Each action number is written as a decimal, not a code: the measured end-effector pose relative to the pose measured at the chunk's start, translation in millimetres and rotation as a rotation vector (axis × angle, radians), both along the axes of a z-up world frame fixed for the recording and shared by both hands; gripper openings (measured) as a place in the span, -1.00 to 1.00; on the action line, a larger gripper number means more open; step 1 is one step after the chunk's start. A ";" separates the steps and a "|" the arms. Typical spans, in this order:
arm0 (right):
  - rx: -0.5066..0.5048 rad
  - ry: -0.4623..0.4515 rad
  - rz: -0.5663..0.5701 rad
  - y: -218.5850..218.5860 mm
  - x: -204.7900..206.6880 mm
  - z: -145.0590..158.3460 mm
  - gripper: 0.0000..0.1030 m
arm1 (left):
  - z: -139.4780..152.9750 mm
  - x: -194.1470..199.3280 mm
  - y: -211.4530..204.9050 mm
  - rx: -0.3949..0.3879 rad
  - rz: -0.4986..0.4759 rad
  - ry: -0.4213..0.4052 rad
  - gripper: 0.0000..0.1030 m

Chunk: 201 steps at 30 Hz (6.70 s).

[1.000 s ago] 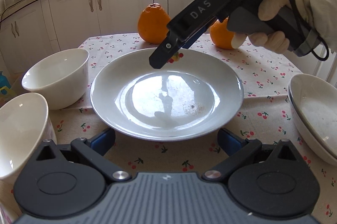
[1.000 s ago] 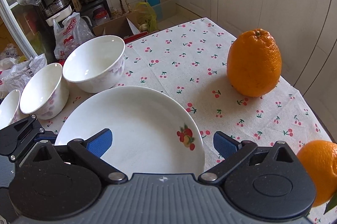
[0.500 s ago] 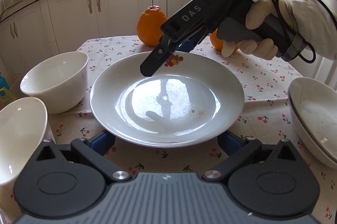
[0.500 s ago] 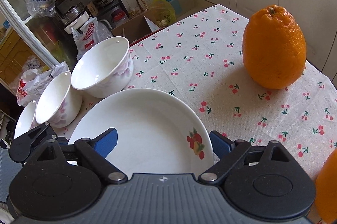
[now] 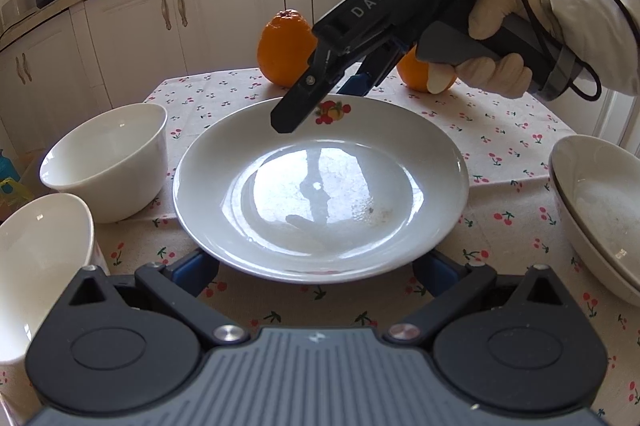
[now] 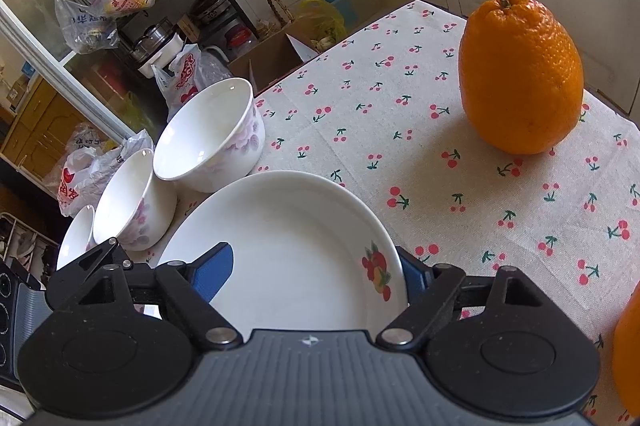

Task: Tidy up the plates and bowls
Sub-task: 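Lift the cherry-decal plate with both grippers and carry it to the plate stack, then lower the cherry-decal plate onto the stacked plates with both grippers, then open both grippers and withdraw them from the plate stack, then reach the right gripper to a white bowl and grip its rim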

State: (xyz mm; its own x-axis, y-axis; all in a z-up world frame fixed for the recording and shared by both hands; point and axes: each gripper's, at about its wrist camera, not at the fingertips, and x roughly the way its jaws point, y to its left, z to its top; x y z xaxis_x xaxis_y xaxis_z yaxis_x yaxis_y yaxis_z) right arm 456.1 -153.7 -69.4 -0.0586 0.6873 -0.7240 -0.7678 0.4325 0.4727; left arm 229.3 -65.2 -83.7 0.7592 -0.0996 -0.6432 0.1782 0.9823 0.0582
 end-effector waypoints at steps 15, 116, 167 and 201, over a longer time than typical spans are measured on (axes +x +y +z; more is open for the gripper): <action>0.000 0.000 -0.032 -14.9 -25.3 16.7 0.72 | 17.3 -23.1 -1.0 0.002 -0.061 0.002 0.97; -0.053 -0.074 -0.579 -251.6 -204.6 33.5 0.75 | 34.3 -73.0 -126.2 -0.031 -0.579 0.069 0.97; -0.366 -0.315 -0.637 -151.5 -283.0 50.5 1.00 | 50.3 -91.2 -83.1 -0.050 -0.543 0.011 0.98; -0.078 -0.528 -0.405 96.1 -331.6 71.5 1.00 | 58.7 -180.8 146.8 0.052 -0.110 -0.089 0.98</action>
State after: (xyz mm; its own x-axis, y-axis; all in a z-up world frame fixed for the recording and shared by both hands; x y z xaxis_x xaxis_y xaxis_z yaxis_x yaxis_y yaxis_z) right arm 124.5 -57.5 2.1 0.5689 0.5250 -0.6330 -0.6574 0.7528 0.0335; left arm 48.4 81.6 -24.9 0.7997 -0.1541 -0.5803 0.2768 0.9523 0.1286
